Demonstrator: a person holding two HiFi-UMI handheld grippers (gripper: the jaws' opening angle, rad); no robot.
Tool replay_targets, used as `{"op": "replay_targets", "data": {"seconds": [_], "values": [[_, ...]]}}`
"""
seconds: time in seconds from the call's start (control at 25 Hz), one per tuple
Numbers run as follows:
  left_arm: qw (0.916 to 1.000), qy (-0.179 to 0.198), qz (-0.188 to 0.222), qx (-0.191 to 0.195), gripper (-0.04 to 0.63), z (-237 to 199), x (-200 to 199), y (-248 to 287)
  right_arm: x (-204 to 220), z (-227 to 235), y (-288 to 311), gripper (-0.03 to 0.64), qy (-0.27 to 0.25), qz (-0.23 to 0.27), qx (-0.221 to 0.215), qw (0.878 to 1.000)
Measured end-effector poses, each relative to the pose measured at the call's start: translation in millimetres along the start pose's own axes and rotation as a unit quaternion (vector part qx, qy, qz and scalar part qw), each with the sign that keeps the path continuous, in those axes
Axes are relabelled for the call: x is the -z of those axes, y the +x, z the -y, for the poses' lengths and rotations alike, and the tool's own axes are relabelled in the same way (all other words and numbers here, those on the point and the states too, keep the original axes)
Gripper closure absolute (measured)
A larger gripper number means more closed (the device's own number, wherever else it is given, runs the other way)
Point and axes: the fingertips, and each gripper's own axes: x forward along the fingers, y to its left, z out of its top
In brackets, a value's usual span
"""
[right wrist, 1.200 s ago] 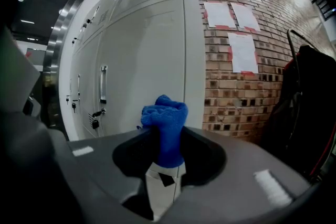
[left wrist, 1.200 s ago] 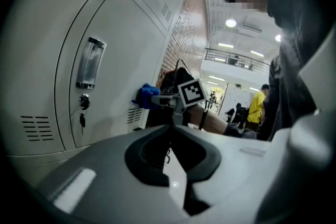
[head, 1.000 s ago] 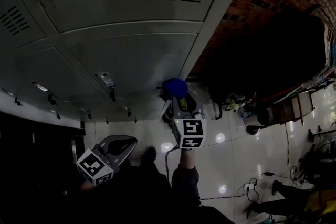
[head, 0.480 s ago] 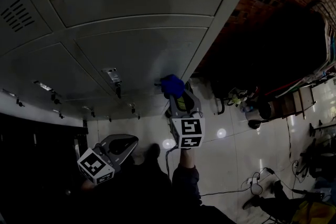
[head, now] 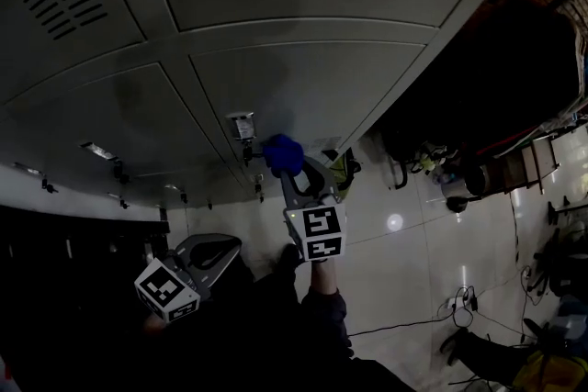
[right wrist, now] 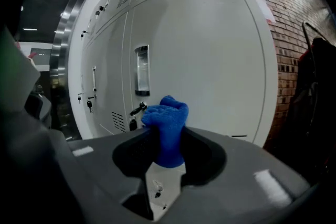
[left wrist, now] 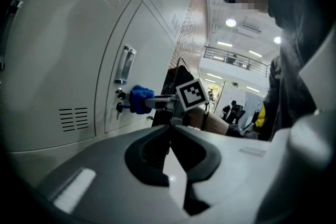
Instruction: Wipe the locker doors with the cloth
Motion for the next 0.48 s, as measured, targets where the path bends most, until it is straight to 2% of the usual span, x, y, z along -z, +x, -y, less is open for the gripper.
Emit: {"op": "replay_targets", "data": {"seconds": [0.32, 0.48], "values": [[0.9999, 0.001, -0.015, 0.001, 0.598, -29, 18, -38, 19, -50, 33, 0.499, 0.003, -0.028, -0.015, 0.999], [0.9998, -0.003, -0.020, -0.009, 0.598, -34, 18, -51, 18, -72, 42, 0.499, 0.002, -0.029, -0.037, 0.999]]}}
